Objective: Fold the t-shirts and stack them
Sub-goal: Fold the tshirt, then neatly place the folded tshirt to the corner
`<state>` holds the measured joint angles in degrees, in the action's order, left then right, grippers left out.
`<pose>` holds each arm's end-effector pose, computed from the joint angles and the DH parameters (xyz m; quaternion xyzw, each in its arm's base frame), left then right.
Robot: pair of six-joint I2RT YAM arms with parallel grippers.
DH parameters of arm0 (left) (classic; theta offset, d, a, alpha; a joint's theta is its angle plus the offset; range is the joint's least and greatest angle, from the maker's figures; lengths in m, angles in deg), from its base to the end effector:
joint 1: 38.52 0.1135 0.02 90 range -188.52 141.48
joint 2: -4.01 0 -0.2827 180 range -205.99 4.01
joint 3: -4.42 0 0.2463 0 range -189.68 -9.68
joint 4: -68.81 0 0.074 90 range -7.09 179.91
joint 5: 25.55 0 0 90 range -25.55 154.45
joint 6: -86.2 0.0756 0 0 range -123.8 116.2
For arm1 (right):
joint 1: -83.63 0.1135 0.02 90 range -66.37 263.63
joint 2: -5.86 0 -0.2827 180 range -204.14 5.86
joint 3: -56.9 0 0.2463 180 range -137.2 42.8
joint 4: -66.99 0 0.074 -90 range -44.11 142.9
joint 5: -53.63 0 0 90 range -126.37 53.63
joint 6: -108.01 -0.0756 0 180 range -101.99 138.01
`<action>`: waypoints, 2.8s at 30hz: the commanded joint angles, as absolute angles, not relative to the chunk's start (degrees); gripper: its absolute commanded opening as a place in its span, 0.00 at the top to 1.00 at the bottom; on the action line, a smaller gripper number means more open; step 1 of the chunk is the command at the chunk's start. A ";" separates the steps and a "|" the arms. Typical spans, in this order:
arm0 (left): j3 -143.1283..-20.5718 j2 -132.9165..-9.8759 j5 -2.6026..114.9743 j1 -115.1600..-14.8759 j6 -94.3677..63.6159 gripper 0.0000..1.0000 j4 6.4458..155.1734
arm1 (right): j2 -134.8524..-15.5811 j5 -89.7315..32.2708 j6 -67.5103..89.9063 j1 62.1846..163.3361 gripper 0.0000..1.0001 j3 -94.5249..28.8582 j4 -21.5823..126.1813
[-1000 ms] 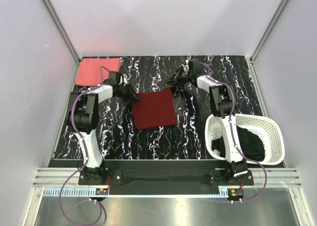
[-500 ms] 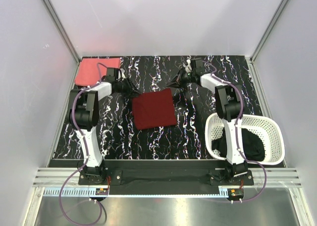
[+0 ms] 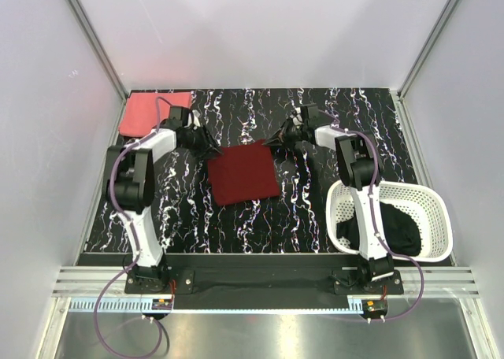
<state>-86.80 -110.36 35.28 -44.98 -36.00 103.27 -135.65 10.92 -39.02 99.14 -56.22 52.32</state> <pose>0.4312 -0.0859 0.1560 -0.1385 0.9217 -0.3175 0.1747 0.5146 0.2005 0.0868 0.1485 0.8423 0.5124 0.0765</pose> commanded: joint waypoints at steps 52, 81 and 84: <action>-68.48 -39.24 82.11 -46.25 -55.65 0.18 151.20 | -122.26 -43.14 -0.89 138.30 0.26 -76.37 -2.20; -74.97 -39.92 73.23 -46.08 -69.53 0.01 162.18 | -99.78 -51.84 59.49 155.53 0.00 -17.58 63.17; -78.49 -40.99 73.67 -45.73 -71.29 0.01 164.99 | -101.97 -53.86 64.84 155.62 0.00 -17.06 67.21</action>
<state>-73.82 -40.90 73.46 -46.24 -66.80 160.41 -100.74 -52.05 56.84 155.03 -17.40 57.34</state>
